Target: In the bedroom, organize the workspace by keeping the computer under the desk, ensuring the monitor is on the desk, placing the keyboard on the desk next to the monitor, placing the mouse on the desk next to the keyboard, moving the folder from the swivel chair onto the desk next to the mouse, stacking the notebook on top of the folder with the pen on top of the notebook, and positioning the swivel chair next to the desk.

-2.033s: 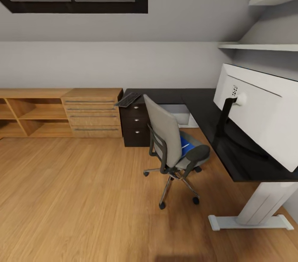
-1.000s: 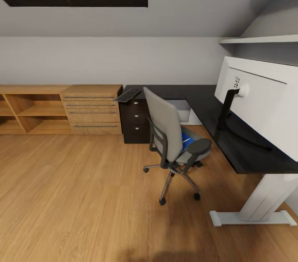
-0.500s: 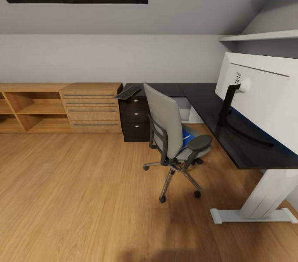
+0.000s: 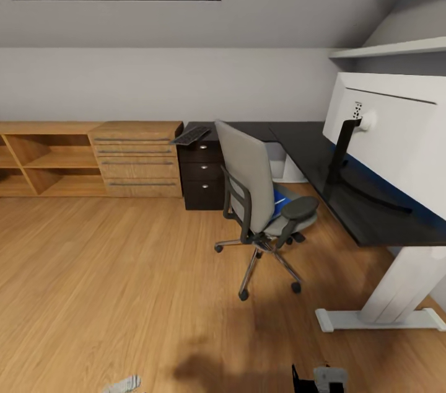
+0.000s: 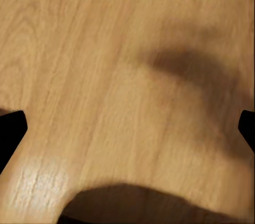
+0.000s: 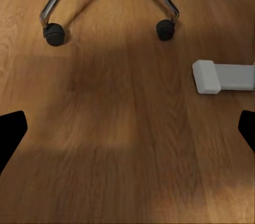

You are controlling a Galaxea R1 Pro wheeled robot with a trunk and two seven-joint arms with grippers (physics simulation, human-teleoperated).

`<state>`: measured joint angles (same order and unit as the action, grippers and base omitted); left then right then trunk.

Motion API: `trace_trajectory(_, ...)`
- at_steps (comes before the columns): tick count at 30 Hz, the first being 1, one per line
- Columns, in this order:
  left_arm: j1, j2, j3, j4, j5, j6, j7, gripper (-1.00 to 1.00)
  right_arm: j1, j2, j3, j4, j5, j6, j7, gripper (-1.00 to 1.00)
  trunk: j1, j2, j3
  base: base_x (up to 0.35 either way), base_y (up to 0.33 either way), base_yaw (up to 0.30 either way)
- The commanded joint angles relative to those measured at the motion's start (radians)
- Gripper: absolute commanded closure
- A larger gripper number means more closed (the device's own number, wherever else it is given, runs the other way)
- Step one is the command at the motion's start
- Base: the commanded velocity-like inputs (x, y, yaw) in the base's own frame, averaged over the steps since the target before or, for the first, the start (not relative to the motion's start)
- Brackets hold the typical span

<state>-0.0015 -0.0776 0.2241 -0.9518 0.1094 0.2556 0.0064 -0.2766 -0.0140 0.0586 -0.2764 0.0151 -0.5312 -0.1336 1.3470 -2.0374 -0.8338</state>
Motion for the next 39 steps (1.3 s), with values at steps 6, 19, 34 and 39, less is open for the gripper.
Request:
trace_trajectory(6, -0.004, -0.061, -0.018, -0.319, 0.012, 0.227, 0.001, -1.0, -0.223, -0.022, 0.004, -0.001, 0.0, 0.146, -0.055, -1.0, 0.023, -0.043, -0.02, 0.0, 0.0, 0.0)
trace_trajectory(19, -0.034, -0.072, -0.082, -0.626, 0.134, 0.41, -0.004, -1.0, -0.467, -0.068, 0.002, 0.005, -0.002, 0.233, -0.143, -1.0, 0.073, -0.134, -0.061, 0.0, 0.0, 0.0)
trace_trajectory(34, -0.034, -0.063, -0.087, -0.666, 0.174, 0.422, -0.127, -1.0, -0.504, -0.094, -0.038, 0.019, -0.093, 0.232, -0.162, -1.0, 0.13, -0.239, -0.108, 0.0, 0.0, 0.0)
trace_trajectory(39, -0.034, -0.041, -0.082, -0.666, 0.174, 0.425, -0.301, -1.0, -0.503, -0.093, -0.044, 0.016, -0.126, 0.229, -0.162, -1.0, 0.149, -0.274, -0.123, 0.0, 0.0, 0.0)
